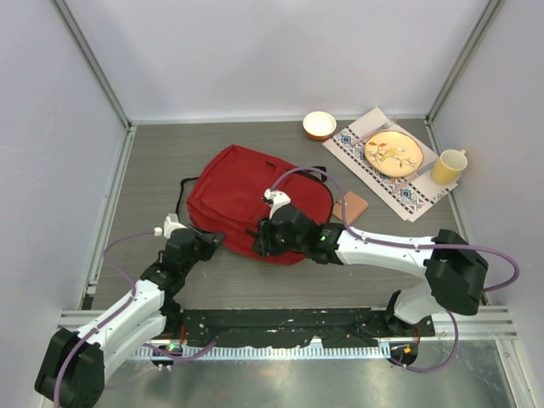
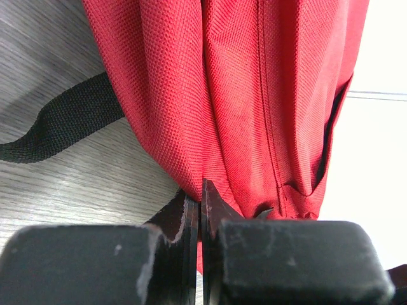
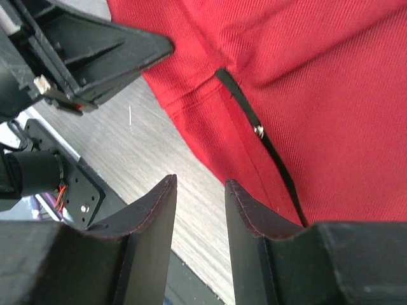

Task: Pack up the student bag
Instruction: Zip the student bag at the center of the board.

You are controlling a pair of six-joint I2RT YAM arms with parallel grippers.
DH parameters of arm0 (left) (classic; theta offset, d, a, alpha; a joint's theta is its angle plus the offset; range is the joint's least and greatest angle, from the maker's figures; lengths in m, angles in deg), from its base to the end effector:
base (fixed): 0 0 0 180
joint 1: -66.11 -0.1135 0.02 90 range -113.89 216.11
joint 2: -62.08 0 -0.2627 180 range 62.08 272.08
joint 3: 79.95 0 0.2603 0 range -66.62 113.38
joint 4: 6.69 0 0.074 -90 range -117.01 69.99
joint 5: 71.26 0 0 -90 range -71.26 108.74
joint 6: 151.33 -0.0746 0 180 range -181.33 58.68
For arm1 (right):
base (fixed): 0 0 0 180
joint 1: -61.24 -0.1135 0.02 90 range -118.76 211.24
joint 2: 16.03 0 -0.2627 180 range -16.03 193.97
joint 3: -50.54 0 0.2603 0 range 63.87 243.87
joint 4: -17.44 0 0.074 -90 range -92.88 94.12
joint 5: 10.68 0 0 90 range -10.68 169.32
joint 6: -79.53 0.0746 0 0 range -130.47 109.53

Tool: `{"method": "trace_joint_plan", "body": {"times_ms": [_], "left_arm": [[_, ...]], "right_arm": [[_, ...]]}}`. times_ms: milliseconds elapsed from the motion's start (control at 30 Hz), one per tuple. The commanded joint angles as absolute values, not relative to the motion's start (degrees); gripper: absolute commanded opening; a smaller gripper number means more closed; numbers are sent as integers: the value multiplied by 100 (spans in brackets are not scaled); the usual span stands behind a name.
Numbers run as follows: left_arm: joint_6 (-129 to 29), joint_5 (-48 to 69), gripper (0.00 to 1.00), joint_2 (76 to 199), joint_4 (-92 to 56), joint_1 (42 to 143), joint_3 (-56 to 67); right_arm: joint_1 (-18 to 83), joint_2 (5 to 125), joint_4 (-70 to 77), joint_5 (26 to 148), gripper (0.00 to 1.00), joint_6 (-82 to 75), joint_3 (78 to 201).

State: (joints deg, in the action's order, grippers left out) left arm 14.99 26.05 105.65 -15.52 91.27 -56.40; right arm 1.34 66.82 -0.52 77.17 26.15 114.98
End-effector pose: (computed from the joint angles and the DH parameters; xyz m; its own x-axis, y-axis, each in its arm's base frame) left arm 0.1886 -0.0781 0.1340 -0.4150 -0.8698 -0.2668 -0.3485 0.4228 -0.8365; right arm 0.1799 0.3048 0.2039 -0.7454 -0.0972 -0.6595 -0.5043 0.7292 0.4625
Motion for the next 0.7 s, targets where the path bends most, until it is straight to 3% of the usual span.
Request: {"method": "trace_joint_plan", "body": {"times_ms": [0, 667], "left_arm": [[1496, 2647, 0, 10461, -1430, 9151, -5660], [1496, 2489, 0, 10348, -1395, 9151, -5528]], "right_arm": [[130, 7009, 272, 7247, 41, 2223, 12064], [-177, 7951, 8, 6078, 47, 1528, 12750]]}}
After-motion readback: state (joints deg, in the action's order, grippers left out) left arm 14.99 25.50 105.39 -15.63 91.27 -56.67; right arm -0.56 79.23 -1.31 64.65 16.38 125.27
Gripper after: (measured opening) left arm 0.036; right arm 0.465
